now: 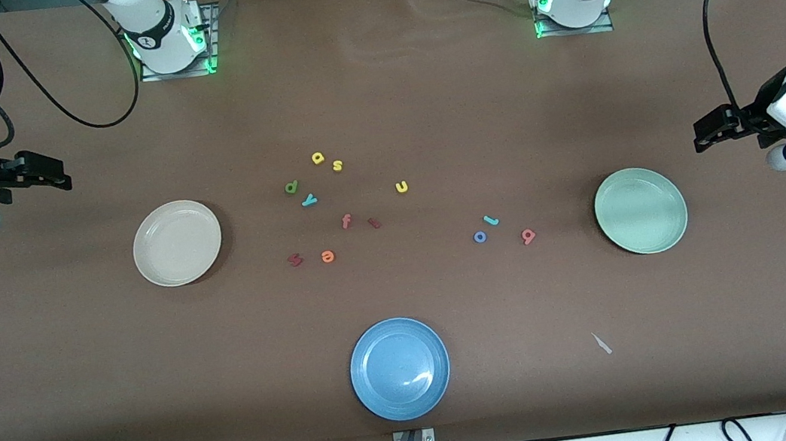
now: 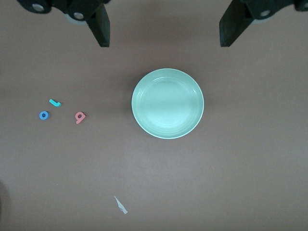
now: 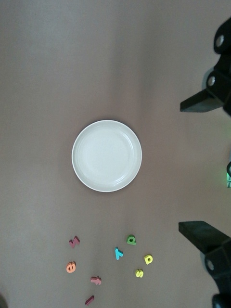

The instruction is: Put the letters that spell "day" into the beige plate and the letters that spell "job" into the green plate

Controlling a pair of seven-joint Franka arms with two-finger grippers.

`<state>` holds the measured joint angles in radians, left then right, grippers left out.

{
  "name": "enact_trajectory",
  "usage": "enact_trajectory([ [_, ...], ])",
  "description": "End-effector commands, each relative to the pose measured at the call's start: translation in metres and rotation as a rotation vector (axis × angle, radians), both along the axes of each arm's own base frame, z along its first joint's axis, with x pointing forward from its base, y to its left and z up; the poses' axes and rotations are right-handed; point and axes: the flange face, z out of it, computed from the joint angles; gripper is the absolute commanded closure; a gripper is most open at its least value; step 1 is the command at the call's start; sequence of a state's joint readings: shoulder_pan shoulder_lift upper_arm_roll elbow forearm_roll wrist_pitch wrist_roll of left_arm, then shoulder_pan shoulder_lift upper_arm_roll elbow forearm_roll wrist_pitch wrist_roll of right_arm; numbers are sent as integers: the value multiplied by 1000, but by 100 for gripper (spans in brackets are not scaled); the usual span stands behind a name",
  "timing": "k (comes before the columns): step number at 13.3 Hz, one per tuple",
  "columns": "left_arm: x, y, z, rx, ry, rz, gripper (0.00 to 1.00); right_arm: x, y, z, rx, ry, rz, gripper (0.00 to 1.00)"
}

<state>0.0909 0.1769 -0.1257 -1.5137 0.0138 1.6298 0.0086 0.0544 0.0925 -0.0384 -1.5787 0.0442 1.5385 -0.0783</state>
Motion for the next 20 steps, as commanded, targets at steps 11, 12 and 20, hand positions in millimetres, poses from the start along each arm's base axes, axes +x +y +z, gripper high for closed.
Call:
enact_trajectory([
  [11, -2, 1, 2, -24, 8, -22, 0, -3, -1, 2, 18, -1, 7, 0],
  [12, -2, 1, 2, -24, 8, -22, 0, -3, 0, 2, 18, -1, 10, 0],
  [20, 7, -15, -24, -29, 54, 42, 0, -3, 6, -3, 18, 0, 6, 0],
])
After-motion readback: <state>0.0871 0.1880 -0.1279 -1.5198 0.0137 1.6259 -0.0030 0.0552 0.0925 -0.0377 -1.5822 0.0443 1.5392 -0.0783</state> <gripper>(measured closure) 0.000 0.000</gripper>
